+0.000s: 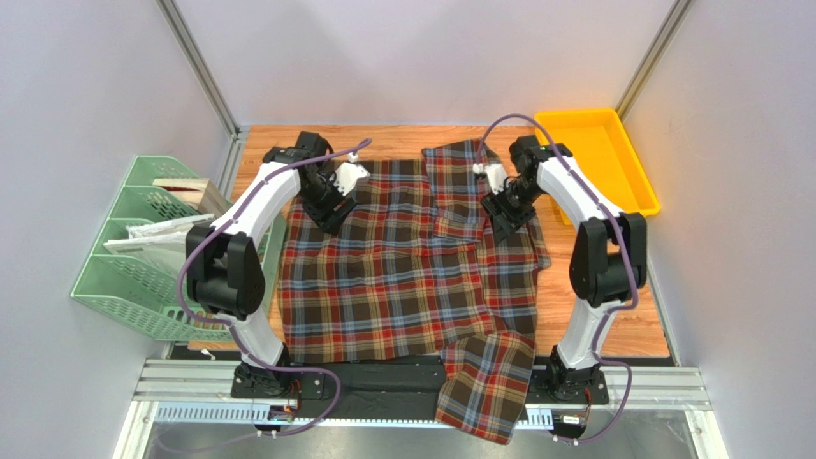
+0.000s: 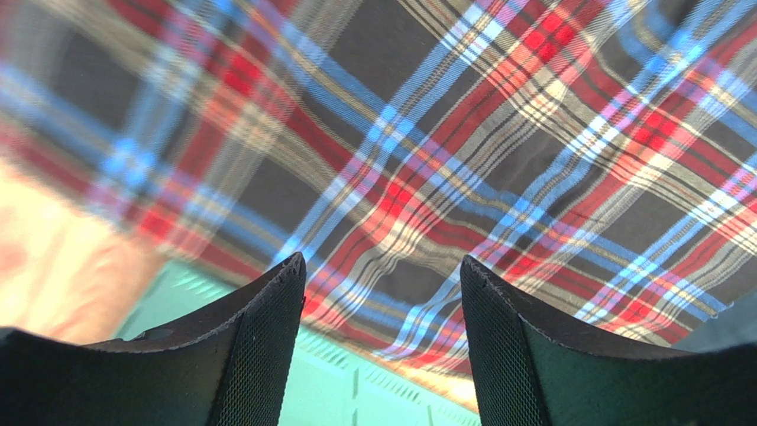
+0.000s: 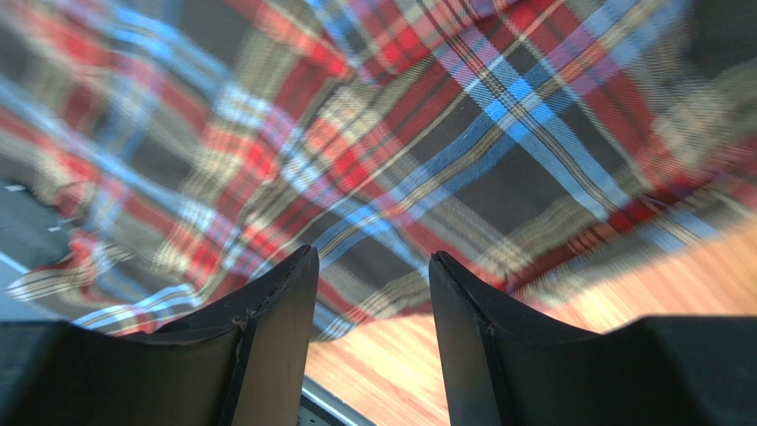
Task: Fold and stack the long sleeve shirts
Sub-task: Flatten the shirt out
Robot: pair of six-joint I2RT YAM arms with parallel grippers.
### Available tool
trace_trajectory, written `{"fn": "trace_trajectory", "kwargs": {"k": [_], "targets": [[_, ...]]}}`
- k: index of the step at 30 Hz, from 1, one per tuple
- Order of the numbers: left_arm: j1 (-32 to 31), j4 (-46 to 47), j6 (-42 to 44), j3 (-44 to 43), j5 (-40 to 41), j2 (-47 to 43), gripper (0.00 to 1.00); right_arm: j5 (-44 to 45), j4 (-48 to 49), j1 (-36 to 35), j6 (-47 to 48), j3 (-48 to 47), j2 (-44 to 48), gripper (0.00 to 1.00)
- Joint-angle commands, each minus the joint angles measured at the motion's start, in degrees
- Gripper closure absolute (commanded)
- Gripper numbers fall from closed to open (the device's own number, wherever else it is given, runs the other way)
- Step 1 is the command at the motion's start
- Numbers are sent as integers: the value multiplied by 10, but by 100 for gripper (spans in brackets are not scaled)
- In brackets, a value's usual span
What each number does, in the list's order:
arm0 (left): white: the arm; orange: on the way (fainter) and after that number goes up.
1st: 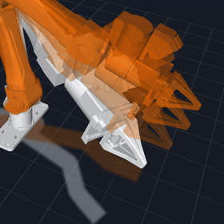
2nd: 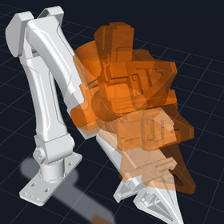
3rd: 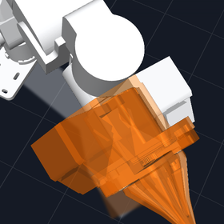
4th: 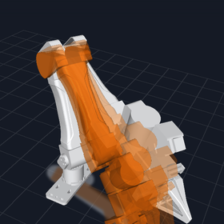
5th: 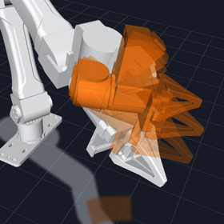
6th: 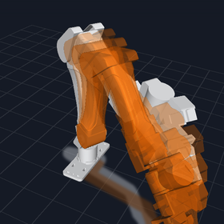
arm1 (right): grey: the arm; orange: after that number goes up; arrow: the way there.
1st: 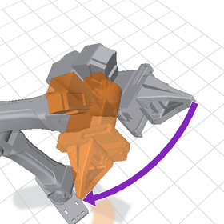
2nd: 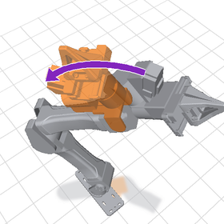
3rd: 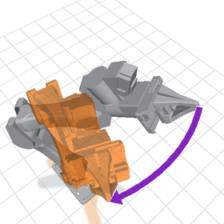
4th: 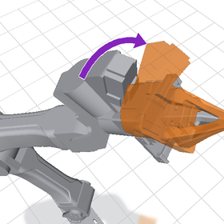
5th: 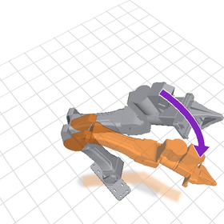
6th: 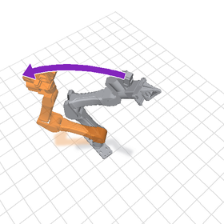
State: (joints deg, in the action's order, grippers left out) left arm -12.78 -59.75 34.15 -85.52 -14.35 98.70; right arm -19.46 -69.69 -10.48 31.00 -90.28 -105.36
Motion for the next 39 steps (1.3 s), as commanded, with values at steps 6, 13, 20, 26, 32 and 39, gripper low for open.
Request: {"fn": "trace_trajectory", "kwargs": {"k": [6,13,20,26,32,39], "targets": [[-8,22,-1,115,7,40,34,96,81,12,-4,134,-47,46],[-62,51,8,227,60,19,36,108,102,27,12,232,-21,47],[-89,42,-20,245,9,1,36,95,70,46,25,238,35,45],[-49,5,-28,111,-69,-46,28,-47,12,44,-17,124,79,44],[34,80,-63,13,-167,-86,19,-133,84,42,-149,92,69,45],[73,304,-221,68,-124,-184,11,-162,155,42,-264,109,-1,47]]}}
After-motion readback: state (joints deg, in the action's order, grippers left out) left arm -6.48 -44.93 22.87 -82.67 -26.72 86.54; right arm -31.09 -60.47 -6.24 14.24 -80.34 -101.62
